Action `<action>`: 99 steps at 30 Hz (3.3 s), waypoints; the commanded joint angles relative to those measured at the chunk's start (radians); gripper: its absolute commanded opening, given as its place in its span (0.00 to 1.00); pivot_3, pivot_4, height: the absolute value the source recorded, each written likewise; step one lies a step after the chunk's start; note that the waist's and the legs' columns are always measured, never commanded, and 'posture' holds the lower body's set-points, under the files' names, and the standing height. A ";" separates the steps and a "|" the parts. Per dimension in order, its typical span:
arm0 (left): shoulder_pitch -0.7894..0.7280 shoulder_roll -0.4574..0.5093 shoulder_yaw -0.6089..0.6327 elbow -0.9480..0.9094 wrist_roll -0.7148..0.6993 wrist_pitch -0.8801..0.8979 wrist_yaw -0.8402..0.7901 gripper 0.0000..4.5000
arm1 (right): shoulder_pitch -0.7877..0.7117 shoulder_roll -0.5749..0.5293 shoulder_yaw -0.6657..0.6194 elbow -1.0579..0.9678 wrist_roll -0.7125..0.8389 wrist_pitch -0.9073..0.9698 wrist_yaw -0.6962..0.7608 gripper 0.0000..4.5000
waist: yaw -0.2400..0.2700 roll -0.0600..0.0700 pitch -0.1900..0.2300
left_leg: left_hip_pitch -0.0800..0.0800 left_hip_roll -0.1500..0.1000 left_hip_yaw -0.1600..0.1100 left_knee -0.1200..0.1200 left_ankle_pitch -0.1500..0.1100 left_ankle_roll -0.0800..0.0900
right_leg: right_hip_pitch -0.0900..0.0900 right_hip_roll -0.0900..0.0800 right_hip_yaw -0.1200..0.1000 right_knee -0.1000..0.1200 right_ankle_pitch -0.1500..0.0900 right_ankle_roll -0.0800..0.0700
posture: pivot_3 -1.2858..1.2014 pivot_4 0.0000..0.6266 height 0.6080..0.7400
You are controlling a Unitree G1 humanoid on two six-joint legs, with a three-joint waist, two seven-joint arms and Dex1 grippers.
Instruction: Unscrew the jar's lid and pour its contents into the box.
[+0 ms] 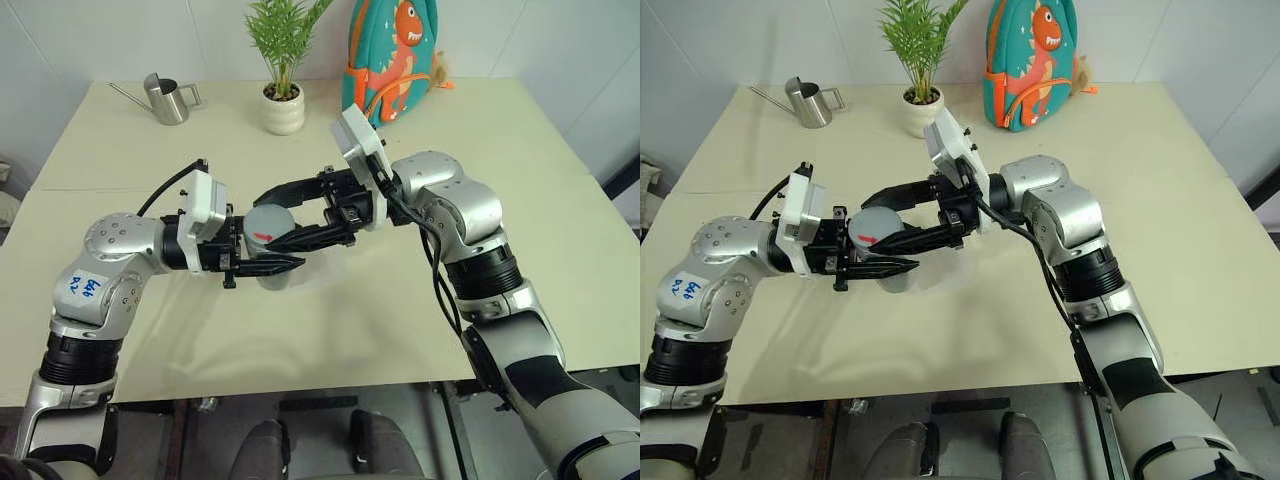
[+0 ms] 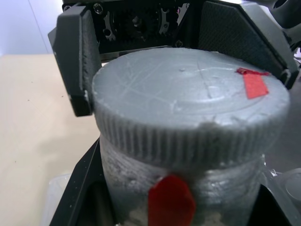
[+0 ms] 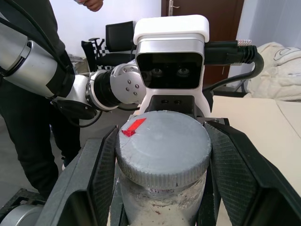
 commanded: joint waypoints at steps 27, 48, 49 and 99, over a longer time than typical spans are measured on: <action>0.004 -0.056 0.087 0.013 -0.009 0.073 0.154 0.45 | 0.070 0.114 -0.038 -0.129 -0.038 -0.028 -0.301 1.00 | 0.000 0.000 0.000 | 0.000 0.000 0.000 0.000 0.000 0.000 | -0.001 0.000 0.000 0.001 0.000 0.000 | 0.52 0.24 1.00; 0.026 -0.049 0.071 -0.024 -0.030 0.085 0.111 0.45 | -0.038 0.113 -0.064 0.107 -0.097 -0.154 -0.262 1.00 | -0.002 0.000 0.000 | 0.000 0.000 0.000 0.000 0.000 0.000 | -0.001 0.000 0.000 0.001 0.000 0.000 | 0.52 0.24 1.00; 0.028 -0.048 0.072 -0.026 -0.032 0.085 0.113 0.45 | -0.040 0.110 -0.066 0.113 -0.100 -0.159 -0.260 1.00 | -0.002 0.000 0.000 | 0.000 0.000 0.000 0.000 0.000 0.000 | -0.001 0.000 0.000 0.001 0.000 0.000 | 0.52 0.24 1.00; 0.035 -0.051 0.058 -0.008 -0.004 0.069 0.089 0.45 | -0.006 0.077 0.010 -0.058 -0.091 0.014 -0.233 1.00 | -0.001 0.000 0.000 | 0.000 0.002 0.005 0.002 -0.001 0.001 | -0.001 -0.001 0.000 0.001 0.001 0.001 | 0.52 0.24 1.00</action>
